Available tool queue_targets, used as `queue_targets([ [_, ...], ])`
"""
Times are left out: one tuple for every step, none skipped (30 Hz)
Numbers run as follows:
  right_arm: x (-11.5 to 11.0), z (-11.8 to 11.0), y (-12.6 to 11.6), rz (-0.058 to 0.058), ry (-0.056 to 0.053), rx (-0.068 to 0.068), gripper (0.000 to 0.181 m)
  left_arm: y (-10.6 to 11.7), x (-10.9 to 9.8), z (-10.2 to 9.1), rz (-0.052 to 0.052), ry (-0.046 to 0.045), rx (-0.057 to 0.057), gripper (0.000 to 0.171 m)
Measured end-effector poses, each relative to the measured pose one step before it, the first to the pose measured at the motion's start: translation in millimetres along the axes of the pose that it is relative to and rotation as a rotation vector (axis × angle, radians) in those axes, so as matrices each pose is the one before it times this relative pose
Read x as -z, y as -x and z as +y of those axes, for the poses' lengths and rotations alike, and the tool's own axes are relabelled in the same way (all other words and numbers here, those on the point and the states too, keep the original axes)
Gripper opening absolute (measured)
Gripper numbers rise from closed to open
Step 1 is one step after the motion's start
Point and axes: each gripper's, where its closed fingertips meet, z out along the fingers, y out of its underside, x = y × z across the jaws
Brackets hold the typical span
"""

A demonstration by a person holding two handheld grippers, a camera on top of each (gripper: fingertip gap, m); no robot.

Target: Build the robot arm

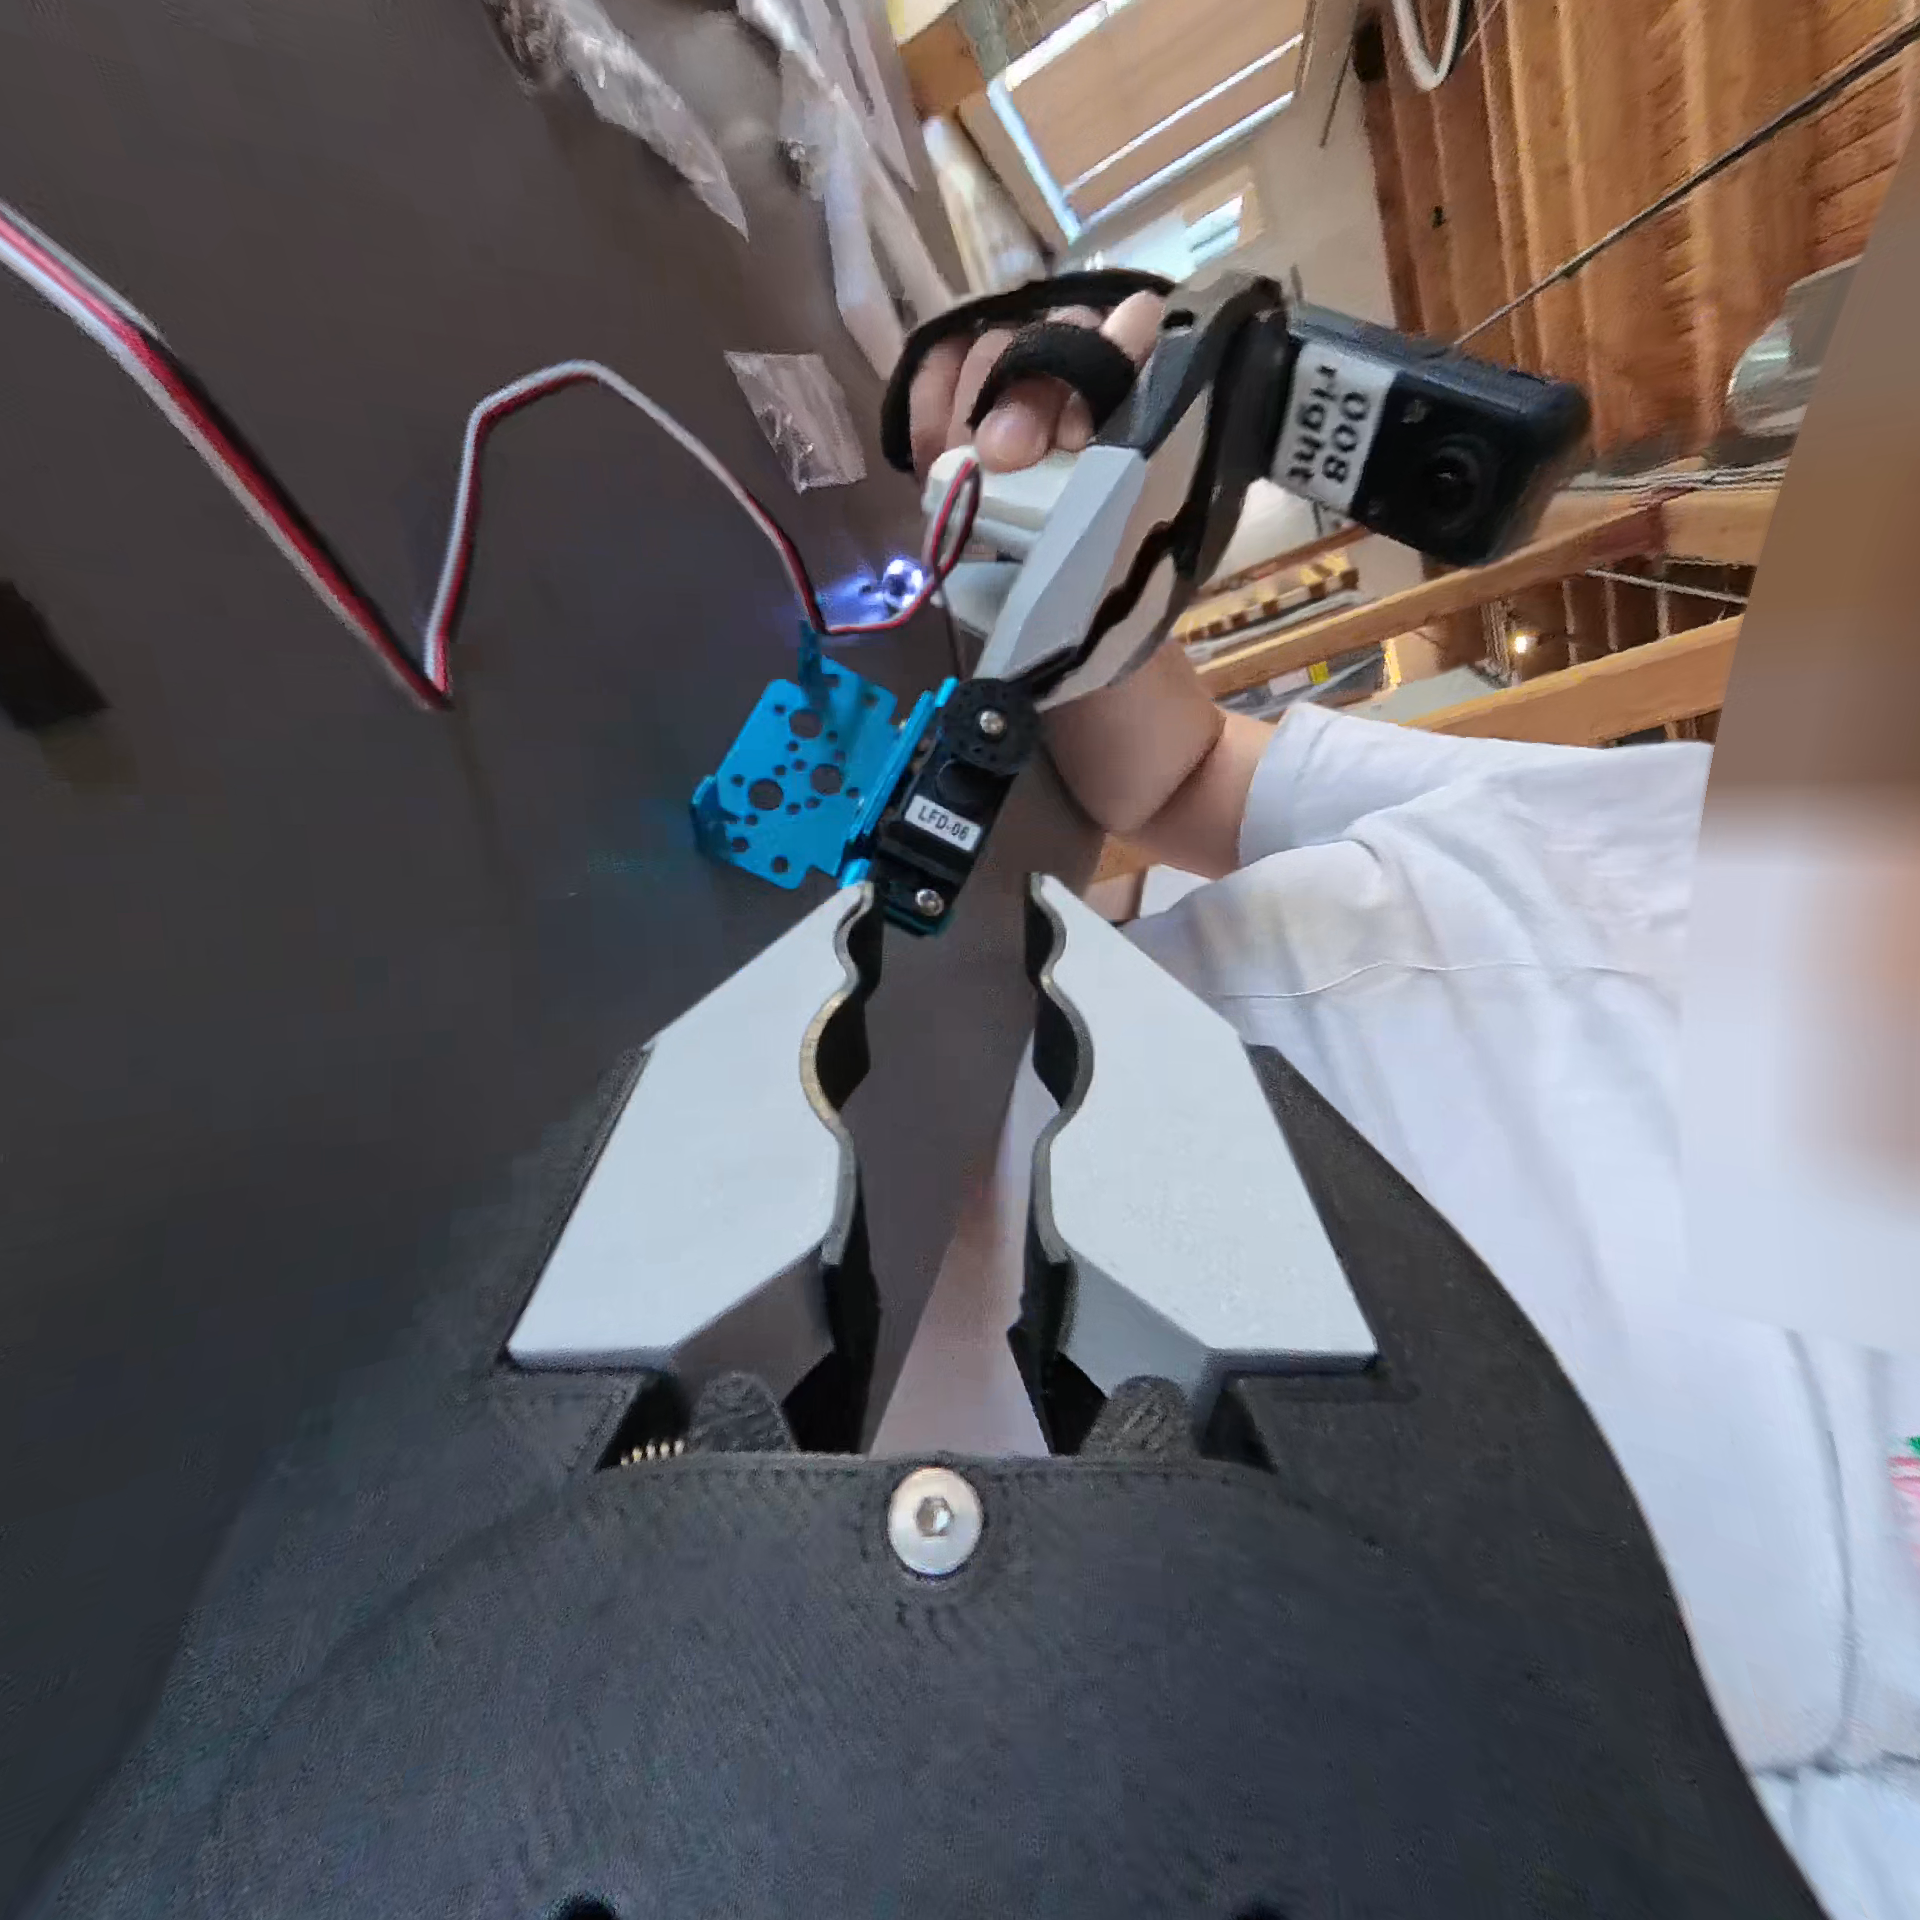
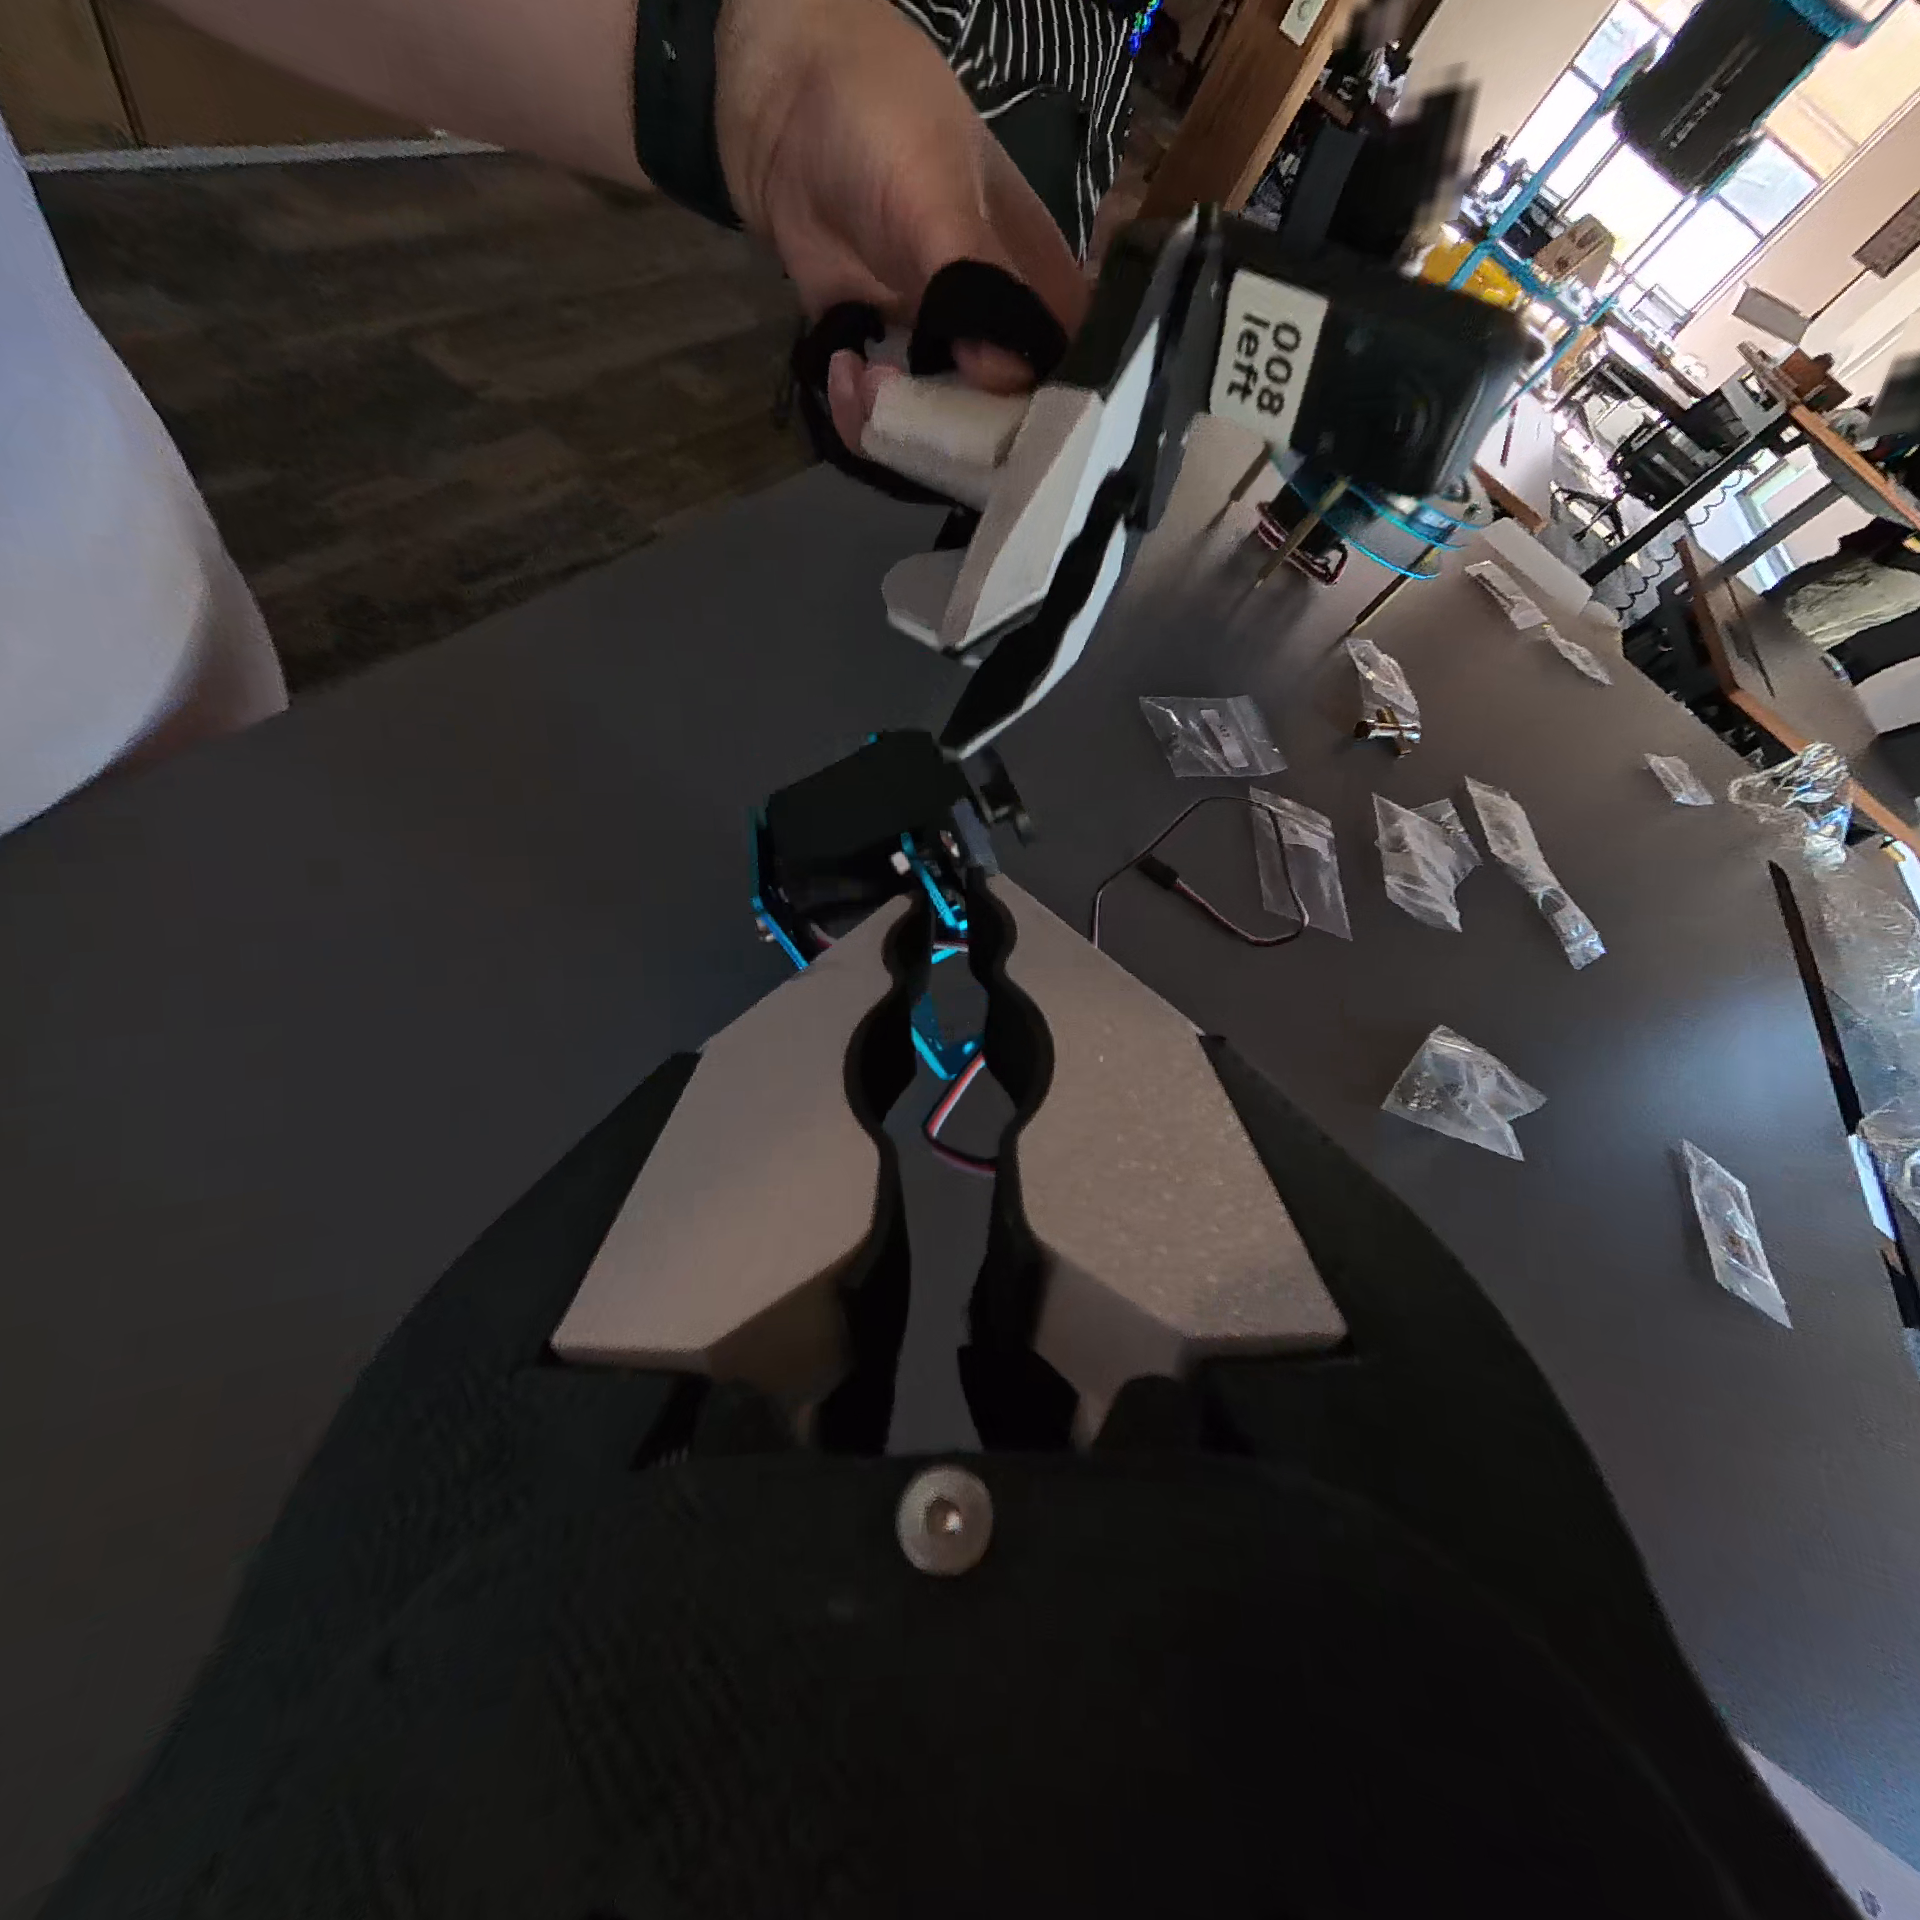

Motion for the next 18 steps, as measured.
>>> queue_targets([
  [0.11,0.43,-0.62,0.0012,0.0006,0.0010,0.006,-2.99,3.62,-1.96,0.0107,-0.03259,-0.0224,0.026],
  [0.10,0.45,-0.53,-0.0014,0.0014,-0.0037,0.006,-1.08,3.03,-1.31,0.0001,-0.02325,-0.0194,0.027],
  [0.05,0.15,-0.04,-0.0034,0.0000,0.0004,0.006,2.73,1.80,0.43,-0.0242,-0.00724,-0.0235,0.029],
  [0.11,0.35,0.45,-0.0059,0.0007,0.0025,0.006,4.92,0.41,1.98,-0.0374,0.00720,-0.0336,0.030],
  [-0.02,1.24,0.93,-0.0095,0.0056,0.0008,0.006,3.85,-1.51,3.29,-0.0300,0.01721,-0.0394,0.034],
  [-0.30,2.16,0.99,-0.0088,0.0109,0.0012,0.006,1.54,-2.79,2.54,-0.0131,0.01391,-0.0397,0.036],
  [-0.42,2.69,0.55,-0.0037,0.0133,0.0080,0.006,-0.63,-3.48,0.74,0.0022,0.00056,-0.0395,0.036],
  [-0.49,3.36,0.32,0.0000,0.0171,0.0114,0.006,-1.82,-3.41,0.04,0.0108,-0.00411,-0.0329,0.035],
  [-0.57,3.76,0.29,0.0027,0.0205,0.0127,0.007,-1.80,-2.72,-0.86,0.0086,-0.00899,-0.0274,0.034],
  [-0.52,3.03,0.68,0.0029,0.0191,0.0148,0.007,-1.78,-1.88,-1.41,0.0021,-0.01230,-0.0263,0.032],
  [-0.58,2.11,0.36,0.0061,0.0145,0.0163,0.007,-2.78,-1.43,-1.91,0.0008,-0.01406,-0.0287,0.030],
  [-0.48,0.80,0.18,0.0090,0.0080,0.0170,0.007,-3.30,-1.10,-1.64,-0.0037,-0.01217,-0.0323,0.026],
  [-0.79,0.40,0.78,0.0055,0.0053,0.0158,0.007,-2.40,-0.73,-0.30,-0.0144,-0.00401,-0.0355,0.022],
  [-0.74,0.43,1.59,0.0007,0.0069,0.0157,0.007,-0.96,-0.28,1.28,-0.0258,0.00567,-0.0349,0.017],
  [-1.02,0.81,1.46,0.0028,0.0104,0.0183,0.008,-0.58,-0.15,1.97,-0.0300,0.00873,-0.0339,0.015],
  [-1.18,0.68,1.25,0.0062,0.0125,0.0217,0.008,-0.65,-0.06,2.27,-0.0269,0.00846,-0.0286,0.013],
  [-0.95,-0.46,1.16,0.0082,0.0067,0.0232,0.008,-0.87,0.33,1.84,-0.0219,0.00358,-0.0209,0.012],
  [-0.38,-1.60,0.97,0.0073,0.0007,0.0205,0.008,-1.24,0.31,1.55,-0.0129,-0.00204,-0.0108,0.012],
])
